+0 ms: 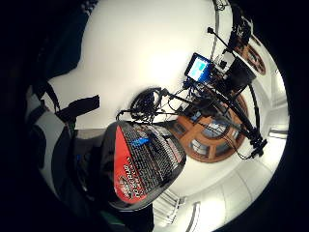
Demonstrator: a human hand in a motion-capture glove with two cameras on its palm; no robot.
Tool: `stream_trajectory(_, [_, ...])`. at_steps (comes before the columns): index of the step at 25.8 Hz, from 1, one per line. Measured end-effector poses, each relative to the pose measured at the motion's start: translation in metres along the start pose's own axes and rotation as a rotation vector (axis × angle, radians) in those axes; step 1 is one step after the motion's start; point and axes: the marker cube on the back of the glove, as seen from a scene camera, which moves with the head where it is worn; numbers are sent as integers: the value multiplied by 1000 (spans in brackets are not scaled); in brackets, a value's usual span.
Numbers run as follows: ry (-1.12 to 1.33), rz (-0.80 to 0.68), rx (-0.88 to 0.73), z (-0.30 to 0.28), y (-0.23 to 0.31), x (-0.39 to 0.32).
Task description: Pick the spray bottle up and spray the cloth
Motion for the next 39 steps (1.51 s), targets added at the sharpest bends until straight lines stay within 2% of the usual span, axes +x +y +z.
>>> stream_trajectory(9, [-14, -30, 77, -18, 7, -4])
stream_trajectory(18, [-189, -161, 303, -95, 23, -13])
stream_trajectory(31, [-518, -648, 730, -215, 31, -97])
stream_trajectory(35, [-671, -813, 798, -233, 22, -133])
stream_trajectory(39, [-861, -903, 853, -244, 8, -158])
